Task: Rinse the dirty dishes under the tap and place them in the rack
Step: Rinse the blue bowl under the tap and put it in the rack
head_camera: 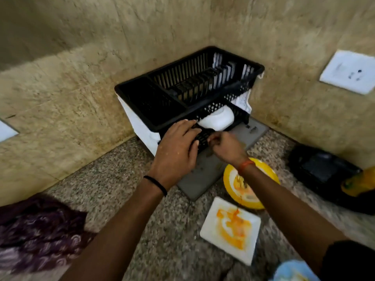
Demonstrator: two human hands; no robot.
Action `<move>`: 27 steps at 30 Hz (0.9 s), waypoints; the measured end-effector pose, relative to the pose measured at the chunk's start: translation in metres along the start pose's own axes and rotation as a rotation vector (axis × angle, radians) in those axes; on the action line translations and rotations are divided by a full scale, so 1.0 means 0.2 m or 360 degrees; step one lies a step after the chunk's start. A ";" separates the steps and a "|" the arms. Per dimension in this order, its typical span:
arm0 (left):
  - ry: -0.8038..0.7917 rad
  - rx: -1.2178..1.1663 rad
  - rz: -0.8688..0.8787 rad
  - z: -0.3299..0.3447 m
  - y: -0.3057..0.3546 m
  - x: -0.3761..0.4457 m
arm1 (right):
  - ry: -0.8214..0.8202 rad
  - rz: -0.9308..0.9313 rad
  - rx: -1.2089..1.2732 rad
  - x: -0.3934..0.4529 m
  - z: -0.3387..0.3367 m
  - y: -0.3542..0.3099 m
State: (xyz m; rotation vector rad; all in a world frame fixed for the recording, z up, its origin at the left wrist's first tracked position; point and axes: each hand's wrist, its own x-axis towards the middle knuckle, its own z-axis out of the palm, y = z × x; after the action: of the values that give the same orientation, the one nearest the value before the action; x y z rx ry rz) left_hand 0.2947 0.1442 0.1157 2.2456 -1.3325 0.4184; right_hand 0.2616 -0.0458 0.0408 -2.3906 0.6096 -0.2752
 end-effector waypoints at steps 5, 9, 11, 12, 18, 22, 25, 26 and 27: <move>-0.0182 -0.0557 -0.0194 0.03 0.17 -0.28 | 0.0162 0.0078 -0.0023 -0.49 -0.15 0.07; -0.0460 -0.0743 -0.0282 0.15 0.31 -0.49 | 0.0195 0.0281 -0.0017 -0.92 -0.22 0.19; -0.0664 -0.0877 -0.0333 0.22 0.39 -0.58 | 0.0224 0.0396 -0.0007 -1.16 -0.24 0.25; -0.0766 -0.0958 -0.0355 0.27 0.43 -0.62 | 0.0233 0.0463 -0.0010 -1.28 -0.24 0.29; -0.1146 -0.1170 -0.0536 0.50 0.70 -0.81 | 0.0190 0.0828 -0.0140 -1.89 -0.22 0.44; -0.1291 -0.1087 -0.0575 0.60 0.87 -0.91 | 0.0300 0.0974 -0.0146 -2.11 -0.19 0.50; -0.1275 -0.0967 -0.0619 0.64 0.94 -0.95 | 0.0295 0.1090 0.0026 -2.17 -0.18 0.53; -0.1256 -0.0951 -0.0648 0.64 0.95 -0.96 | 0.0289 0.1102 0.0111 -2.17 -0.19 0.54; -0.1245 -0.0966 -0.0693 0.65 0.96 -0.96 | 0.0289 0.1125 0.0187 -2.17 -0.20 0.55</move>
State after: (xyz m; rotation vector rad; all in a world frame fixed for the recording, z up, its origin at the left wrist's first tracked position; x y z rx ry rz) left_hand 0.0357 0.1350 -0.0384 2.1064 -1.0201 -0.9750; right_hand -0.1687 0.0711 -0.0165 -1.9025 1.4216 -0.2059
